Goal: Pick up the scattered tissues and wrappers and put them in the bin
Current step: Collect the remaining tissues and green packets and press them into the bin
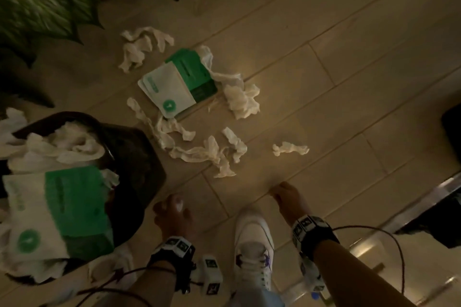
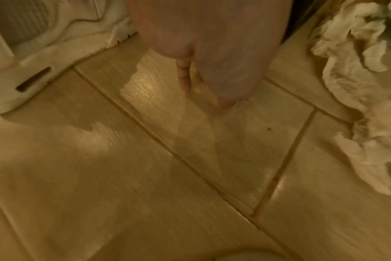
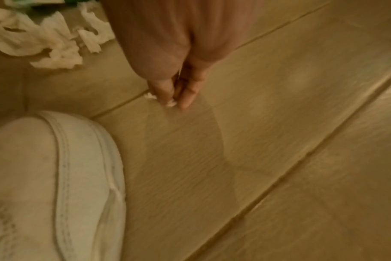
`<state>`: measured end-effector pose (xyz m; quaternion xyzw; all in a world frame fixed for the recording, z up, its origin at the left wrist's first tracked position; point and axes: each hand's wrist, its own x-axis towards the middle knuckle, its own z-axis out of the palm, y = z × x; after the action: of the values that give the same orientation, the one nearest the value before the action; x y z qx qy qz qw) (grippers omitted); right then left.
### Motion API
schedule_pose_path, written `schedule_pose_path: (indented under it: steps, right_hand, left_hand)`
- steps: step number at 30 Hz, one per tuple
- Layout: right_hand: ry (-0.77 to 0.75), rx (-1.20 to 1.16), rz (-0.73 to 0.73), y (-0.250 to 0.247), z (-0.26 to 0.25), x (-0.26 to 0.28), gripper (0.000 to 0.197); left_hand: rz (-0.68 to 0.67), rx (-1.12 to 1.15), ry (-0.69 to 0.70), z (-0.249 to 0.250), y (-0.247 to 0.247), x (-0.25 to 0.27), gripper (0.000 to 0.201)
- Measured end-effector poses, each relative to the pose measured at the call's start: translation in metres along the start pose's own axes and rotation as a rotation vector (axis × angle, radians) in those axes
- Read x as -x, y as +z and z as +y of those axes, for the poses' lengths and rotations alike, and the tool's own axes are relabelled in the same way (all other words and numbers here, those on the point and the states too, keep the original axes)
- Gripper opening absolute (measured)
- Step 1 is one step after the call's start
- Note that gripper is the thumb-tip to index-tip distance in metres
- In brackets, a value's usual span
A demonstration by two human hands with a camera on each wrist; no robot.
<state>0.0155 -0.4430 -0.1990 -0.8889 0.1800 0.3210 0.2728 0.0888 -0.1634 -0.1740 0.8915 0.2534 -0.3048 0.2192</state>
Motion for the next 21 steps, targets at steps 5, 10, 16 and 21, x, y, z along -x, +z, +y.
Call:
schedule_pose_path:
  steps: [5, 10, 16, 21]
  right_hand:
    - [-0.037, -0.188, 0.308, -0.027, -0.014, -0.004, 0.018]
    - [0.003, -0.386, 0.727, -0.067, -0.026, -0.039, 0.017]
    - [0.153, -0.032, 0.442, -0.063, -0.018, -0.059, 0.055]
    - [-0.007, -0.080, 0.445, -0.054, 0.002, -0.055, 0.011]
  left_hand:
    - [0.049, 0.093, 0.234, 0.004, 0.001, -0.005, 0.030]
    - [0.024, 0.247, 0.395, 0.060, 0.017, -0.005, 0.030]
    - [0.109, 0.051, 0.321, 0.127, 0.037, -0.012, 0.081]
    - [0.131, -0.122, 0.199, 0.149, 0.060, -0.027, 0.103]
